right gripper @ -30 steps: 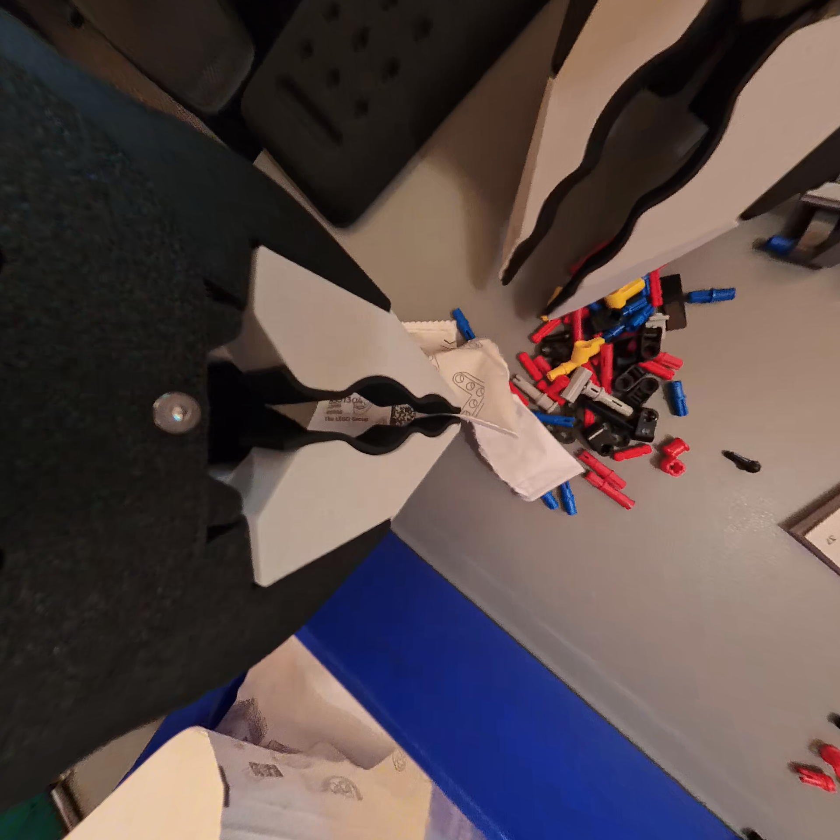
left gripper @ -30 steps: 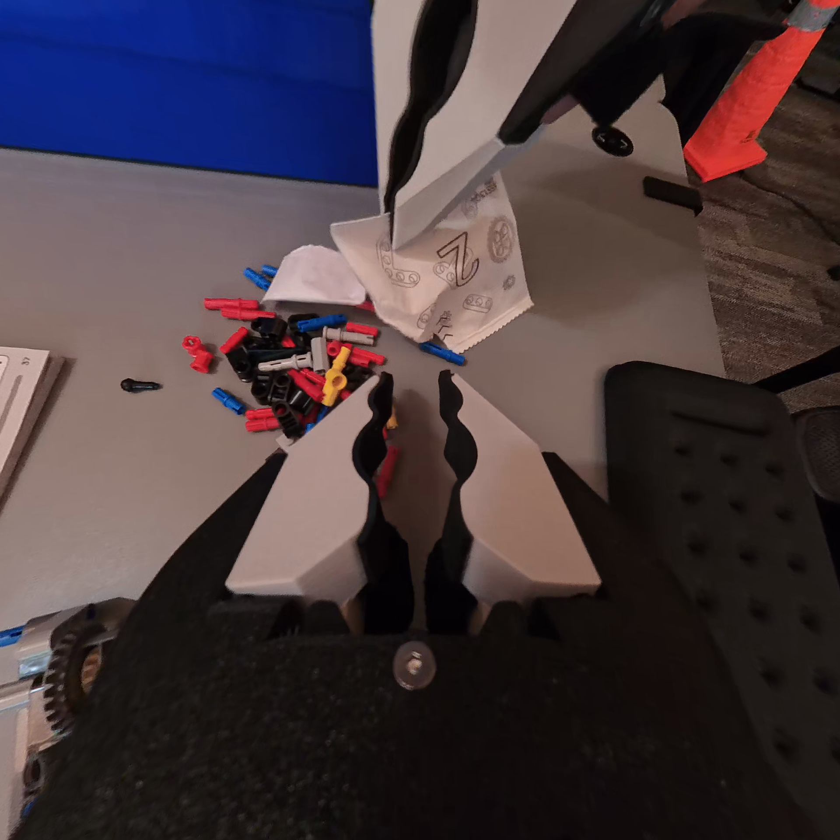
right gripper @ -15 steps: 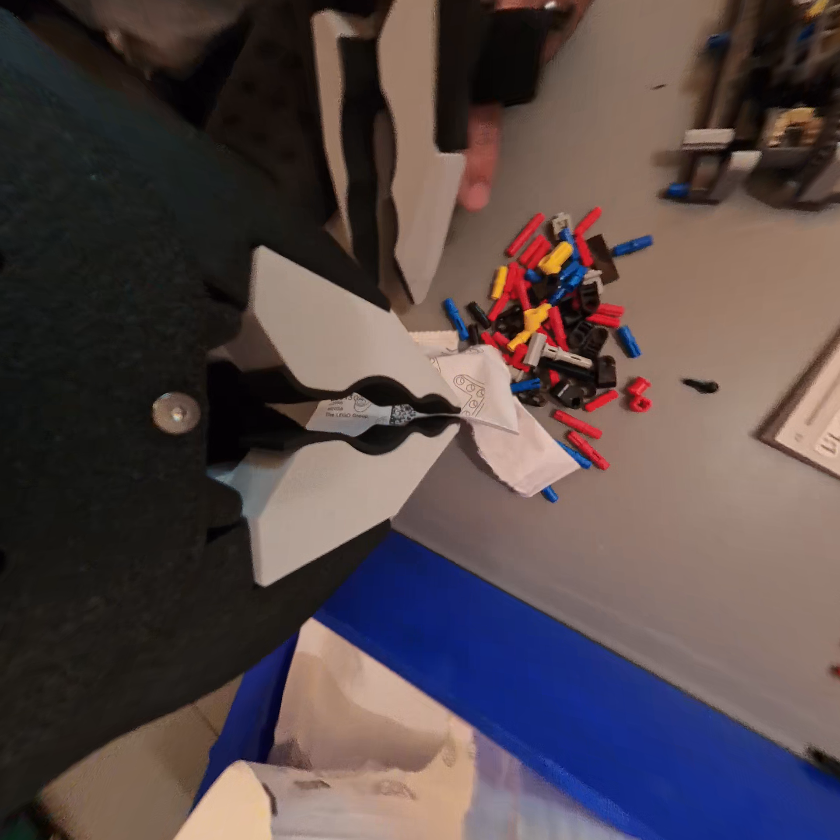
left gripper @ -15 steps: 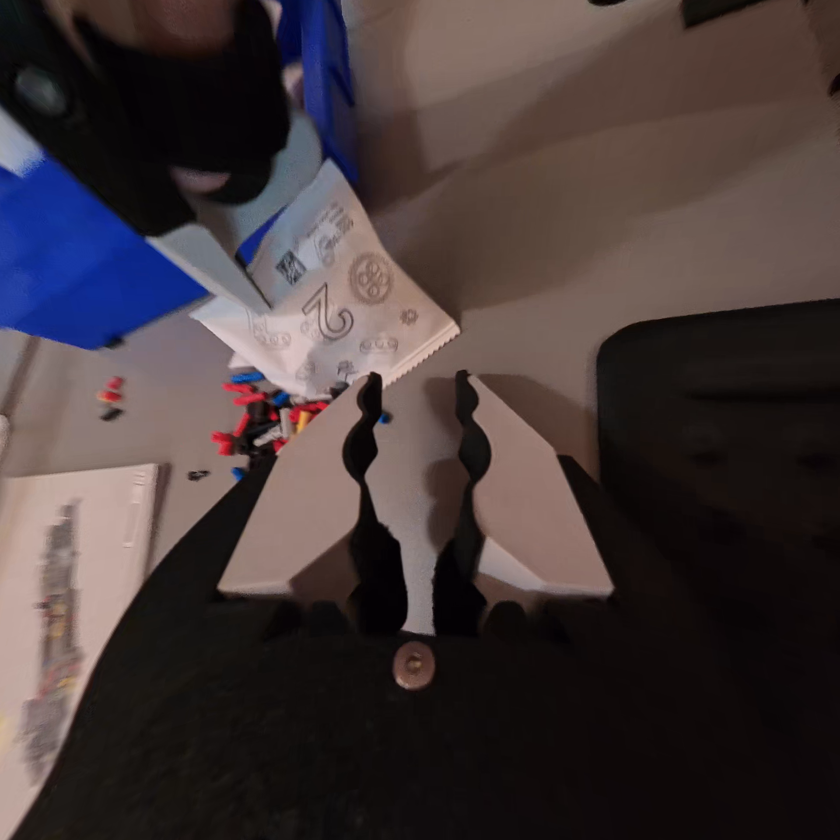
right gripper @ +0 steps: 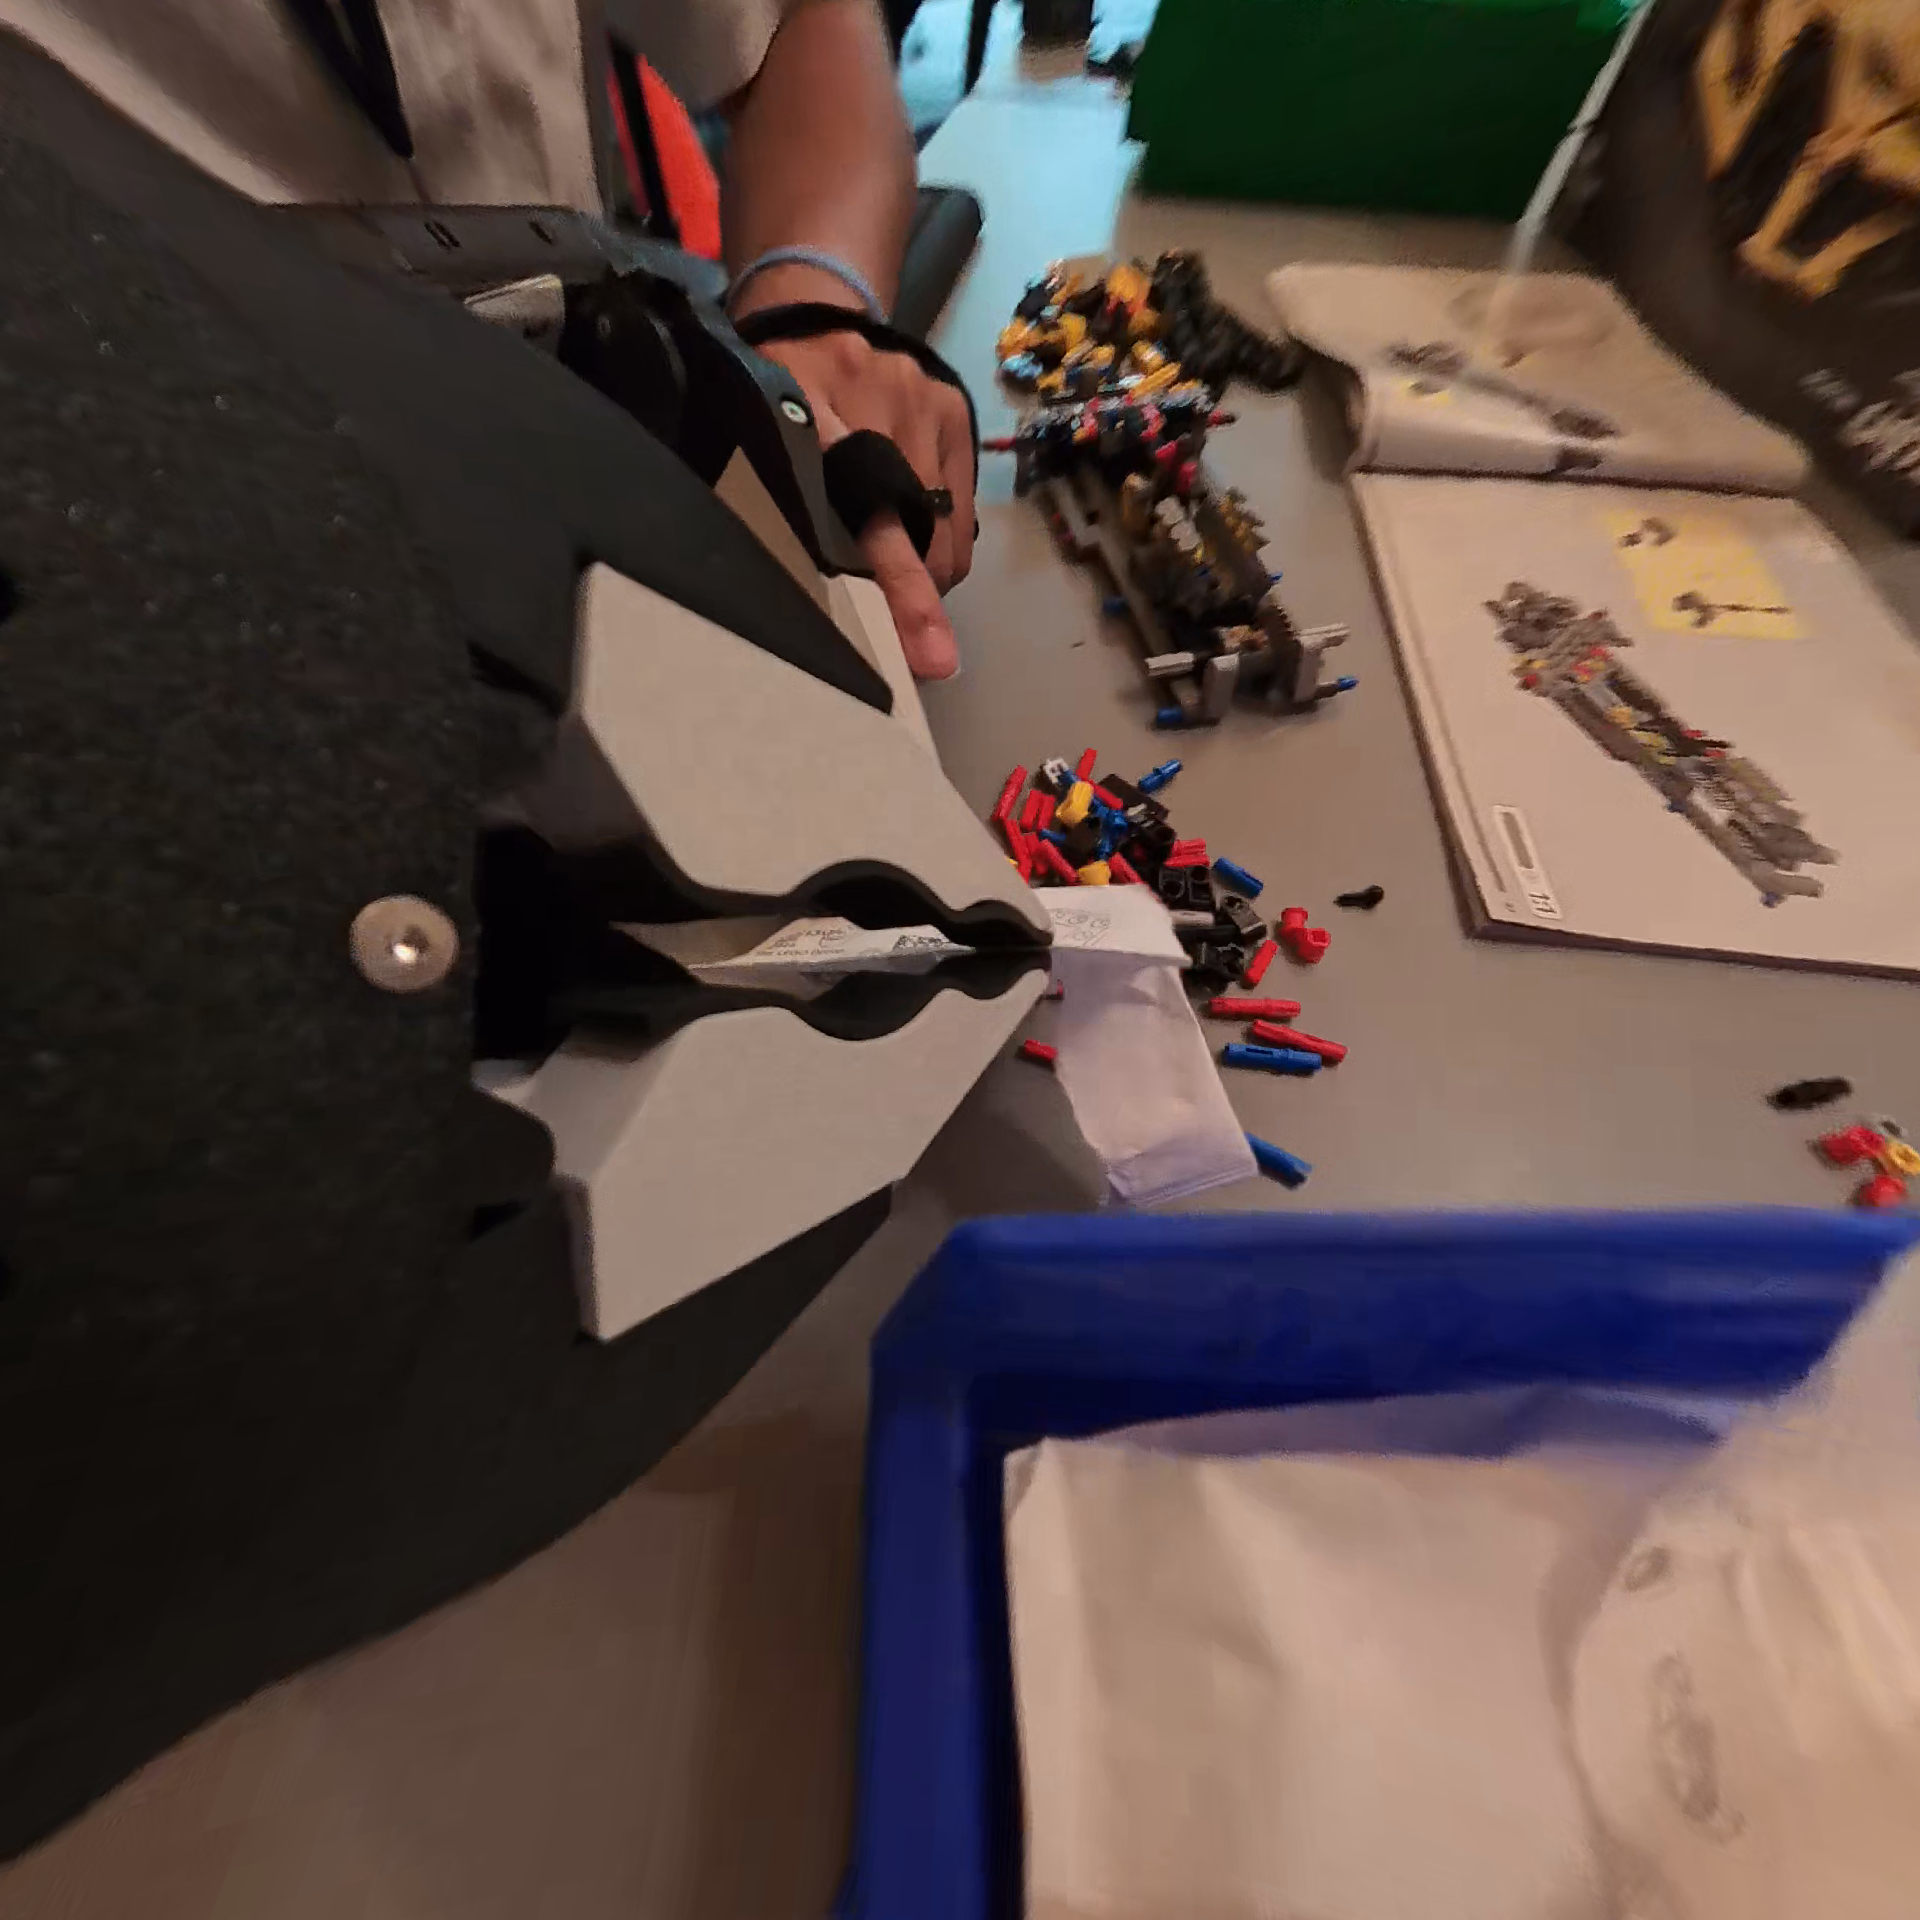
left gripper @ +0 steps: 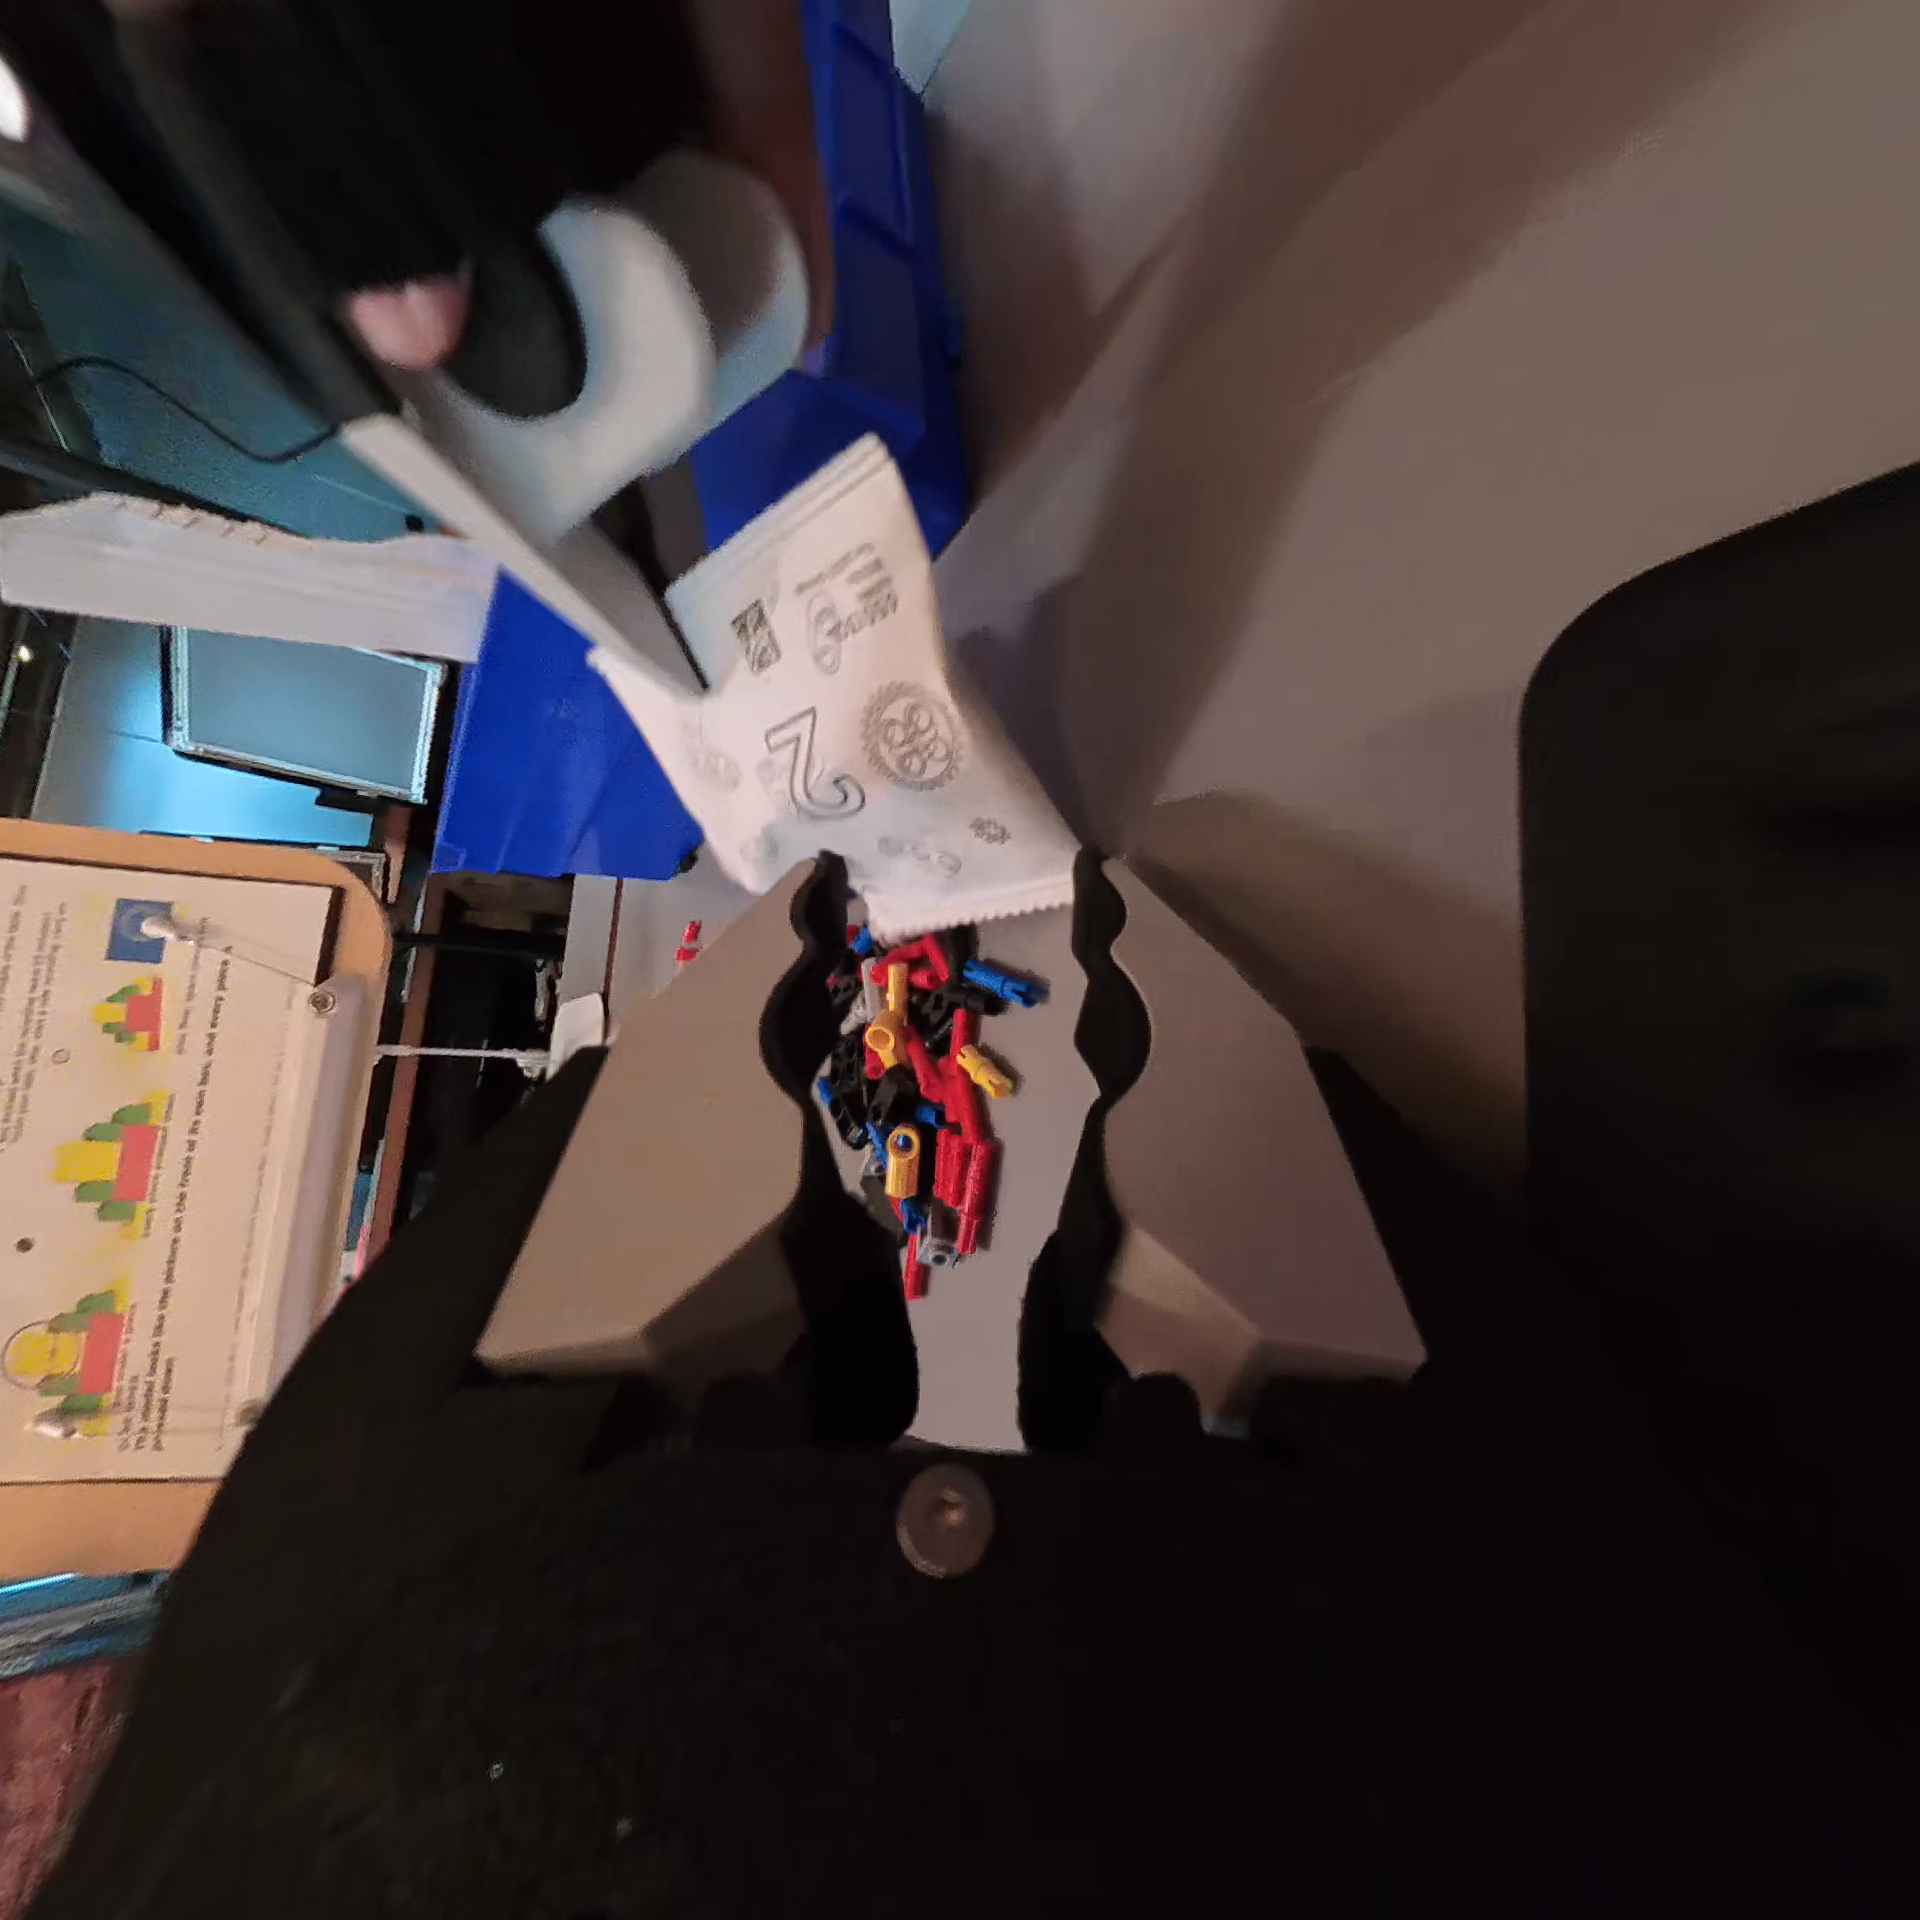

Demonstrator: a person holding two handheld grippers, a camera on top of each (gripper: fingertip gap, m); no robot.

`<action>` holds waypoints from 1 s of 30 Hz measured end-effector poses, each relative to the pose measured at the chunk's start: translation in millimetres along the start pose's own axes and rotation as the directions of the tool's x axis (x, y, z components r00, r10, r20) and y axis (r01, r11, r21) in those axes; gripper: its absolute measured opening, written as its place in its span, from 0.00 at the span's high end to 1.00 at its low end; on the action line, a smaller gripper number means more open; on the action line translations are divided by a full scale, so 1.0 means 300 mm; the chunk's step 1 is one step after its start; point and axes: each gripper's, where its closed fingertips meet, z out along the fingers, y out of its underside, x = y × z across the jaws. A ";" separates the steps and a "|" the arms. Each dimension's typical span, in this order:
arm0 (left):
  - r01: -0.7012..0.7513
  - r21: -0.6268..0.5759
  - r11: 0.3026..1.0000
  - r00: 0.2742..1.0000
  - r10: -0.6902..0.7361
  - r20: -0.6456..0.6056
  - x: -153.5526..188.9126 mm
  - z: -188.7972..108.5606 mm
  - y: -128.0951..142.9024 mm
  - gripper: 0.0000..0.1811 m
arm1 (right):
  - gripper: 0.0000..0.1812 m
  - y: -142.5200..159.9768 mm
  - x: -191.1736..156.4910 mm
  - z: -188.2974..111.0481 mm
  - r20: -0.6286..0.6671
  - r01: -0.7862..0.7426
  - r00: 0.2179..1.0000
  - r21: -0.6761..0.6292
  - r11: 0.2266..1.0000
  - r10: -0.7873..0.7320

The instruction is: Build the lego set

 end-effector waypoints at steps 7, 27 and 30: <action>0.049 -0.024 0.999 0.998 -0.050 -0.040 0.009 0.019 0.021 0.79 | 1.00 -0.001 -0.001 -0.037 0.214 -0.235 0.957 0.166 0.958 0.198; 0.098 -0.012 0.995 0.990 -0.098 -0.098 -0.044 0.002 0.049 0.98 | 1.00 0.103 0.104 0.073 -0.147 -0.034 0.988 0.069 0.997 0.044; 0.186 -0.015 0.982 0.969 -0.186 -0.165 -0.049 -0.002 0.064 0.98 | 0.98 0.091 0.103 0.067 -0.126 0.033 0.992 0.094 0.995 -0.021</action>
